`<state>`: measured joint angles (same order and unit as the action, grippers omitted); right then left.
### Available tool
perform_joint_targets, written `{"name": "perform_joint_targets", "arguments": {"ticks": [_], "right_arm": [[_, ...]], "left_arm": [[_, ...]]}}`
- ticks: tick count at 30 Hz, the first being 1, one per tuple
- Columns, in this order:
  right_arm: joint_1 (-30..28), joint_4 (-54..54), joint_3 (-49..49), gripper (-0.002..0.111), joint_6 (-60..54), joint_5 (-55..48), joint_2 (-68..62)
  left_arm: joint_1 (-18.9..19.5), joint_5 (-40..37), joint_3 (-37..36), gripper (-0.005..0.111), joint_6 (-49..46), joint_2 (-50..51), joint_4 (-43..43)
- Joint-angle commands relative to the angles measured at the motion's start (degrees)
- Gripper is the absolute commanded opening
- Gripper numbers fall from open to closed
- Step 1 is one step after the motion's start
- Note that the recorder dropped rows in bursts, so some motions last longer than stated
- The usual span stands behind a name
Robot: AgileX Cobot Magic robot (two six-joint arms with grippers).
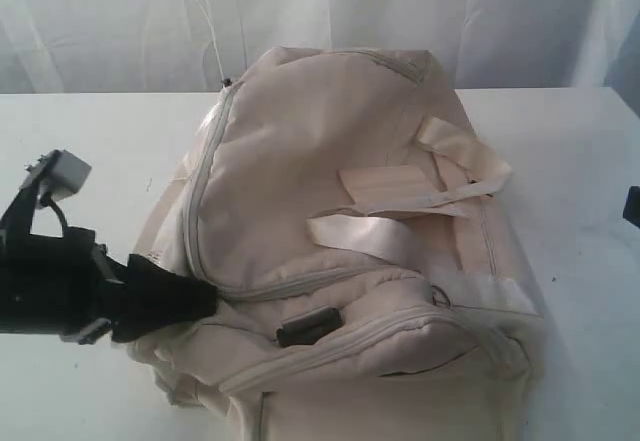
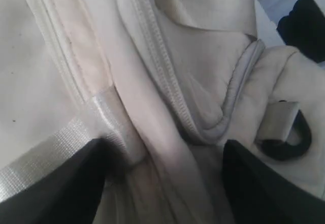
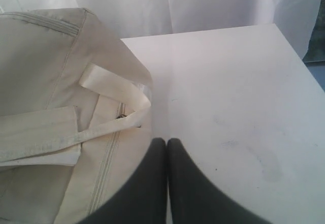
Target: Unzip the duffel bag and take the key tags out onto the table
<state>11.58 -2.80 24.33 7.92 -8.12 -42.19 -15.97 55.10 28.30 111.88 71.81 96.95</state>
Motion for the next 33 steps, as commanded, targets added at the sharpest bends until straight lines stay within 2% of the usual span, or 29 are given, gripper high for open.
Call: {"name": "perform_joint_targets", "arguments": {"ticks": [1,4,8,15,20,29,31,33], "right_arm": [[0.00,-0.01,0.24,0.000,0.28,0.85,-0.07],[0.00,-0.01,0.24,0.000,0.28,0.85,-0.07],[0.00,-0.01,0.24,0.000,0.28,0.85,-0.07],[0.00,-0.01,0.24,0.000,0.28,0.85,-0.07],[0.00,0.73,0.24,0.000,0.28,3.10,-0.21],[0.85,-0.02,0.99,0.000,-0.30,11.31,-7.08],[2.26,-1.67,2.40,0.004,-0.42,11.82,-9.66],[4.33,-2.26,4.54,0.013,-0.42,13.36,-12.94]], "left_arm": [[-4.86,-8.79,0.29,0.068,-0.31,1.36,0.55],[-5.33,-9.35,0.29,0.064,-0.31,1.50,0.65],[-5.33,-8.81,0.29,0.046,-4.33,1.50,0.65],[-5.33,-9.84,0.29,0.001,-9.72,1.50,0.87],[-5.33,-18.48,0.52,0.000,-10.61,1.50,0.77],[-5.33,-41.03,0.50,0.000,-11.08,1.50,0.77],[-5.33,-45.98,0.50,0.000,-12.42,1.50,0.77],[-5.33,-50.07,0.50,0.000,-13.31,1.50,0.77]]}}
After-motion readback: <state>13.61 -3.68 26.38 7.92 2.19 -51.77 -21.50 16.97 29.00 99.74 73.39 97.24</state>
